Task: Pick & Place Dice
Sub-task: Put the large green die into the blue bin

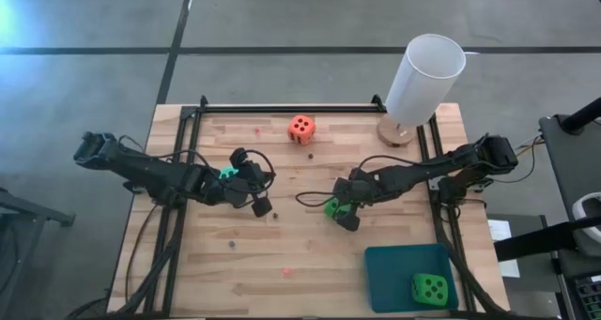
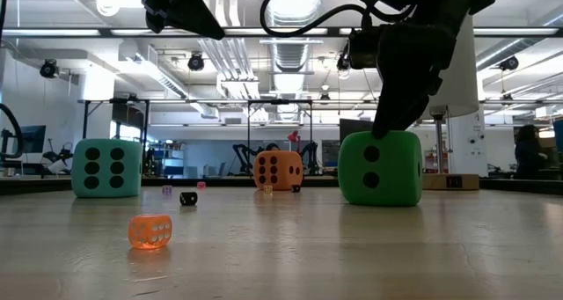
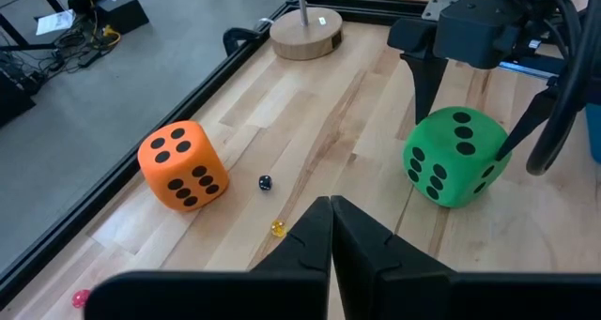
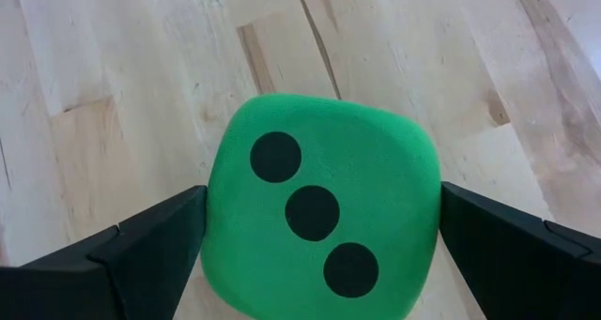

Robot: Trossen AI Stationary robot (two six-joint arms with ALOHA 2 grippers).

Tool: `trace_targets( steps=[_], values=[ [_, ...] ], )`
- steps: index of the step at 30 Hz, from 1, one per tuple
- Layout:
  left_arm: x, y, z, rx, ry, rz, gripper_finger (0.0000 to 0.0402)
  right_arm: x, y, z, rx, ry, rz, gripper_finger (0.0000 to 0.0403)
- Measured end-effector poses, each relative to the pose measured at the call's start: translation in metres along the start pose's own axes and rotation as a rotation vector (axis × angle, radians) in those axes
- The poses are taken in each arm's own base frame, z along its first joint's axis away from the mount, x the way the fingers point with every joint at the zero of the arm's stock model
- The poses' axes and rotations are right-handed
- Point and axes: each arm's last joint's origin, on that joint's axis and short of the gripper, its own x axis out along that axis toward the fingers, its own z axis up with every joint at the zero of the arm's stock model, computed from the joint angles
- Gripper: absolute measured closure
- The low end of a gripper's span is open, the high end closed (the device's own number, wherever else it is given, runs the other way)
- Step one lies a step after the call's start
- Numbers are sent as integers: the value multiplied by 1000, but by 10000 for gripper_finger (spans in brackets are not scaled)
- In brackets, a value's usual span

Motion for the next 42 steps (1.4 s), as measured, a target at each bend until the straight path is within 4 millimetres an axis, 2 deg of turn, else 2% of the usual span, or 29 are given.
trace_targets(
  steps=[11, 22, 42],
  values=[
    [0, 0, 0, 0, 0, 0, 391, 0, 0, -1, -1, 6, -3, 4],
    [0, 0, 0, 0, 0, 0, 391, 0, 0, -1, -1, 7, -3, 59],
    [0, 0, 0, 0, 0, 0, 391, -4, -1, -1, -5, 4, -3, 66]
  ],
)
